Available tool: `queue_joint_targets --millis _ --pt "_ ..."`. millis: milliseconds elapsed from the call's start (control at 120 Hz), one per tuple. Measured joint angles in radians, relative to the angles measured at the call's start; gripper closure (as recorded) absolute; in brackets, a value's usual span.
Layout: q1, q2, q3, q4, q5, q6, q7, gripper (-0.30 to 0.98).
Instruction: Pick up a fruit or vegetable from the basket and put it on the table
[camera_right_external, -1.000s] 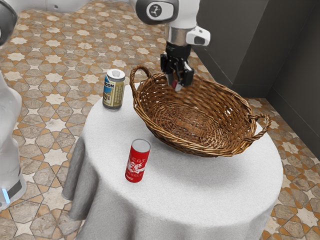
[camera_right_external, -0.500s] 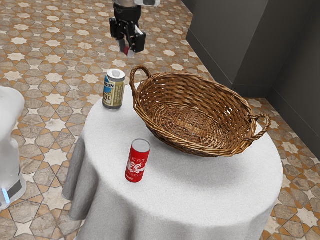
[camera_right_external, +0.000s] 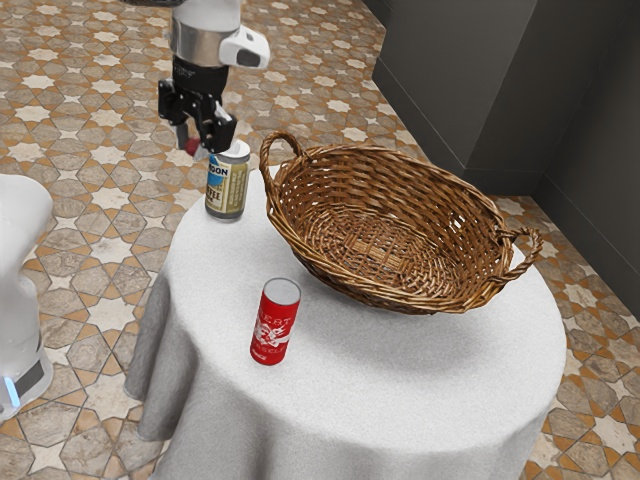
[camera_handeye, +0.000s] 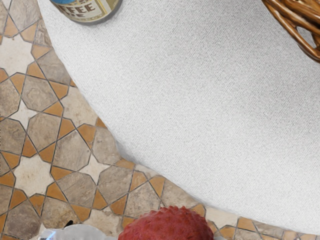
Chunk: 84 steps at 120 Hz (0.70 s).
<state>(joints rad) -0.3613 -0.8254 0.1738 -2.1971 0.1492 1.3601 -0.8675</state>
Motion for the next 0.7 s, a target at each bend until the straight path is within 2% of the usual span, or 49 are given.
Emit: queue_joint_targets --millis 233,300,392,600,700 --pt "0.025 -0.018 0.003 -0.187 -0.031 0.040 -0.091 0.52" --pt "0.025 -0.013 -0.072 -0.218 0.001 0.054 -0.119 0.51" --pt "0.026 -0.010 -0.101 -0.273 0.028 0.065 -0.157 0.52" --pt "0.022 -0.038 -0.109 -0.304 0.059 0.084 -0.246 0.52" --pt "0.025 -0.062 -0.068 -0.303 0.107 0.122 -0.287 0.51"
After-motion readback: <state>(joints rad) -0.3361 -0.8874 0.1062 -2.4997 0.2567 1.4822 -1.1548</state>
